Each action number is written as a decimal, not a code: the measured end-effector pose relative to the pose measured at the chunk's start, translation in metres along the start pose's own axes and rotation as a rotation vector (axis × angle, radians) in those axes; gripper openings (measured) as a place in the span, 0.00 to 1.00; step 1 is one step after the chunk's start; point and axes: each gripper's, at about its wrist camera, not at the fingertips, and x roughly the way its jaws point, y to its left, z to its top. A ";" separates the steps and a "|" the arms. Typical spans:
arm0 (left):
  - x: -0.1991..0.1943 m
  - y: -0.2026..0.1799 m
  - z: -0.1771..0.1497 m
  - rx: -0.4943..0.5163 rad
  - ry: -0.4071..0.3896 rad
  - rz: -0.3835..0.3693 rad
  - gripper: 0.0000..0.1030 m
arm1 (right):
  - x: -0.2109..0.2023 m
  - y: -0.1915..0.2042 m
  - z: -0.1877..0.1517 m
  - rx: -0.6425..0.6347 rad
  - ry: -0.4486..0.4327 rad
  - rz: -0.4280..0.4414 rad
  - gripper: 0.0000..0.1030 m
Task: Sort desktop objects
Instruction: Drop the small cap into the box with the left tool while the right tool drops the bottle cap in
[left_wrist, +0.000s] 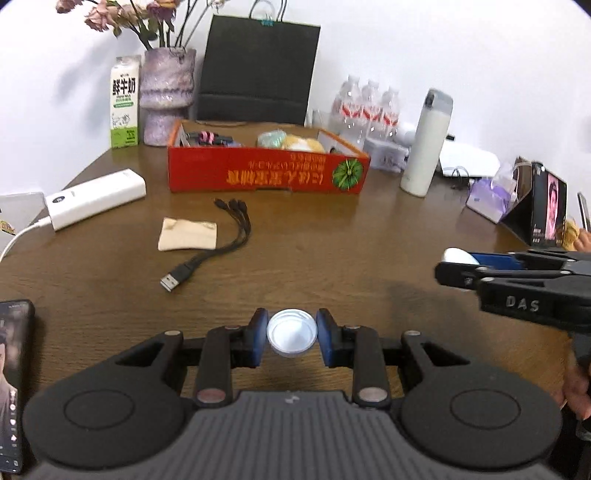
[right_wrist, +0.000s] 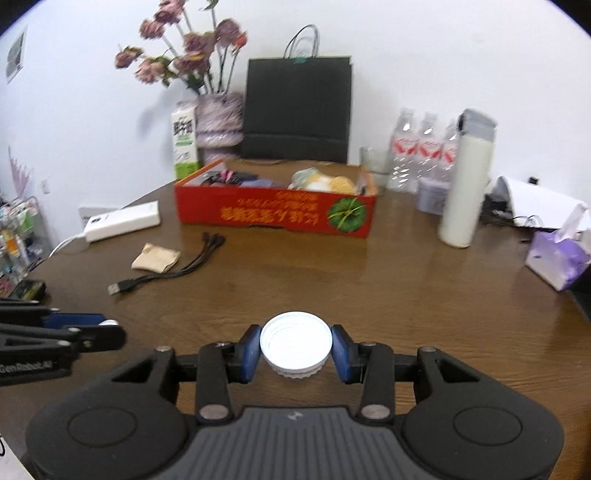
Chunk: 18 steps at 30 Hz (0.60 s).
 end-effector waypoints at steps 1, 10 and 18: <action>-0.001 0.000 0.001 0.001 -0.005 -0.002 0.28 | -0.003 -0.001 0.002 -0.001 -0.010 -0.007 0.38; 0.020 0.028 0.047 -0.076 0.044 -0.132 0.28 | 0.023 -0.005 0.052 -0.024 -0.052 0.049 0.38; 0.096 0.052 0.192 -0.048 -0.035 -0.072 0.28 | 0.114 -0.034 0.165 0.061 -0.110 0.114 0.38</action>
